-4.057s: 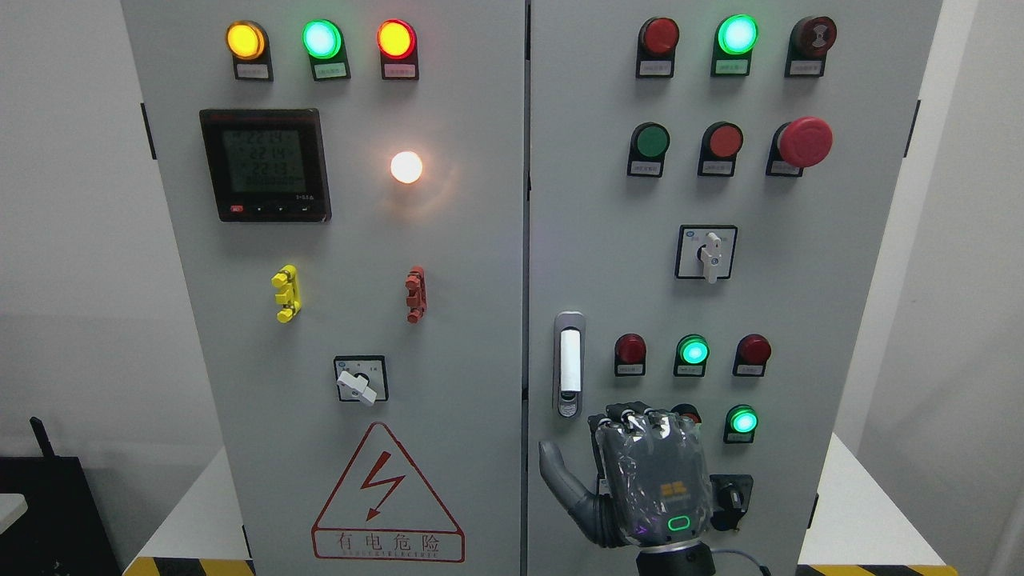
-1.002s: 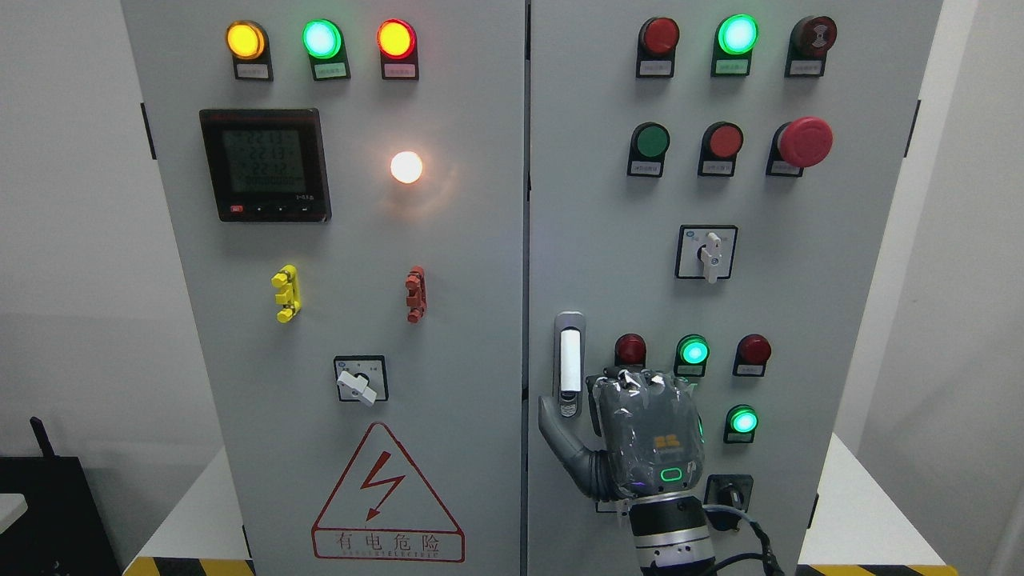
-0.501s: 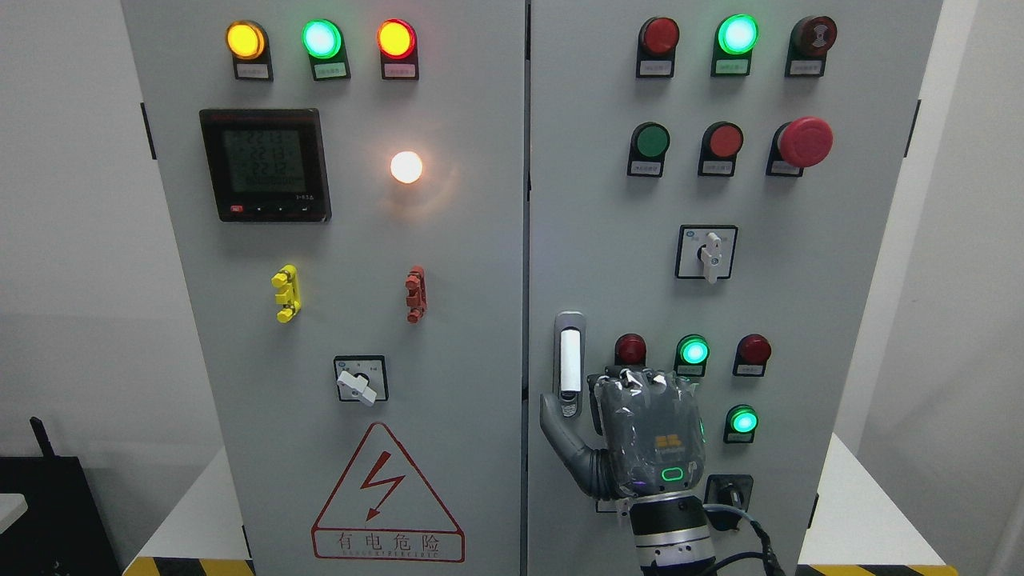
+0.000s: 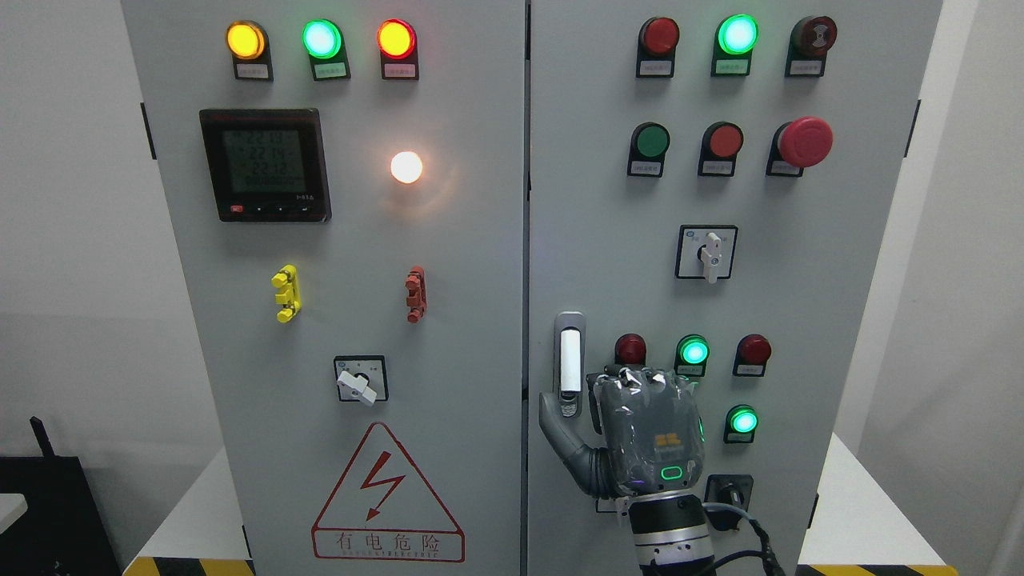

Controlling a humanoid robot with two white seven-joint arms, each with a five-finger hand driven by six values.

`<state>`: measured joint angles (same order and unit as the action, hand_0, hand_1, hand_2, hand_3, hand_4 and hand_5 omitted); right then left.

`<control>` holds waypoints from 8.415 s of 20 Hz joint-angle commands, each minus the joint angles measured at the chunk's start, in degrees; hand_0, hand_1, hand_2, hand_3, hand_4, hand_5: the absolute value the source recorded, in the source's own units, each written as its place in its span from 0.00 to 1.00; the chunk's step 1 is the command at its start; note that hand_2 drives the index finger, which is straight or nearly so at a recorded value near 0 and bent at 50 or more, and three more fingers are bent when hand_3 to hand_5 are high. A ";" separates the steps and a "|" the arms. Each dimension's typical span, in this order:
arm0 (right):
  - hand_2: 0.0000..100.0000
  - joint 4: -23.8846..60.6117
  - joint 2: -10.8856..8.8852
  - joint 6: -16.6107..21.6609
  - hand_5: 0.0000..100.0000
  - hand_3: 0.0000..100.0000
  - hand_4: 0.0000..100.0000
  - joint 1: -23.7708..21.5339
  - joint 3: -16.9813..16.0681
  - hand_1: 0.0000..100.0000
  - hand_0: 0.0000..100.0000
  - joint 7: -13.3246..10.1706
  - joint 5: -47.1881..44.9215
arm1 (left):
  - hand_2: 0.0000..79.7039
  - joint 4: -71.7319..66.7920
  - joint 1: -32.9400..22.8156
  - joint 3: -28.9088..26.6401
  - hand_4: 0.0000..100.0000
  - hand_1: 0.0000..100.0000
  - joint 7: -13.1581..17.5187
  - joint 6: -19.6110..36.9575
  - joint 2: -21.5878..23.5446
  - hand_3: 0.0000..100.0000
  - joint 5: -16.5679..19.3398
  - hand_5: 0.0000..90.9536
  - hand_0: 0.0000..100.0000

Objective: Release door handle

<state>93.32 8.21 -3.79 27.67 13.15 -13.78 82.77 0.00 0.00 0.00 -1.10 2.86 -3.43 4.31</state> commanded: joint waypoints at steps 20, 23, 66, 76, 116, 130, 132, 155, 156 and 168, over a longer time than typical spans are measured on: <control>1.00 -0.24 0.05 -0.70 1.00 1.00 1.00 0.10 -0.05 0.07 0.44 -0.02 -0.07 | 0.00 -0.53 0.18 -0.09 0.00 0.39 -0.05 -0.05 0.00 0.00 0.00 0.00 0.12; 1.00 -0.24 0.05 -0.78 1.00 1.00 1.00 0.10 -0.05 0.07 0.44 -0.02 -0.07 | 0.00 -0.53 0.18 -0.09 0.00 0.39 -0.05 -0.05 0.00 0.00 0.00 0.00 0.12; 1.00 -0.24 0.05 -0.87 1.00 1.00 1.00 0.01 -0.14 0.09 0.47 -0.02 -0.07 | 0.00 -0.53 0.18 -0.09 0.00 0.39 -0.05 -0.05 0.00 0.00 0.00 0.00 0.12; 1.00 -0.33 0.05 -0.87 1.00 1.00 1.00 0.10 -0.49 0.09 0.48 -0.02 -0.07 | 0.00 -0.53 0.18 -0.09 0.00 0.39 -0.05 -0.05 0.00 0.00 0.00 0.00 0.12; 1.00 -0.25 0.14 -1.57 1.00 1.00 1.00 0.01 -1.37 0.11 0.50 -0.20 -0.07 | 0.00 -0.53 0.18 -0.09 0.00 0.39 -0.05 -0.05 0.00 0.00 0.00 0.00 0.12; 1.00 -0.16 0.14 -1.49 1.00 1.00 1.00 -0.08 -2.07 0.11 0.51 -0.29 -0.07 | 0.00 -0.53 0.18 -0.09 0.00 0.39 -0.05 -0.05 0.00 0.00 0.00 0.00 0.12; 1.00 -0.16 0.14 -1.49 1.00 1.00 1.00 -0.08 -2.07 0.11 0.51 -0.29 -0.16 | 0.00 -0.53 0.18 -0.09 0.00 0.39 -0.05 -0.05 0.00 0.00 0.00 0.00 0.12; 1.00 0.02 0.05 -1.49 1.00 1.00 1.00 -0.08 -2.60 0.11 0.52 -0.37 -0.42 | 0.00 -0.53 0.18 -0.09 0.00 0.39 -0.05 -0.05 0.00 0.00 0.00 0.00 0.12; 1.00 0.02 0.05 -1.49 1.00 1.00 1.00 -0.08 -2.60 0.11 0.52 -0.37 -0.42 | 0.00 -0.53 0.18 -0.09 0.00 0.39 -0.05 -0.05 0.00 0.00 0.00 0.00 0.12; 1.00 0.02 -0.04 -1.49 1.00 1.00 1.00 -0.16 -2.86 0.10 0.52 -0.46 -0.42 | 0.00 -0.53 0.18 -0.09 0.00 0.39 -0.05 -0.05 0.00 0.00 0.00 0.00 0.12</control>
<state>93.30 8.24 -5.29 27.59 10.58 -14.26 82.35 0.00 0.00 0.00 -1.09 2.77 -3.43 4.31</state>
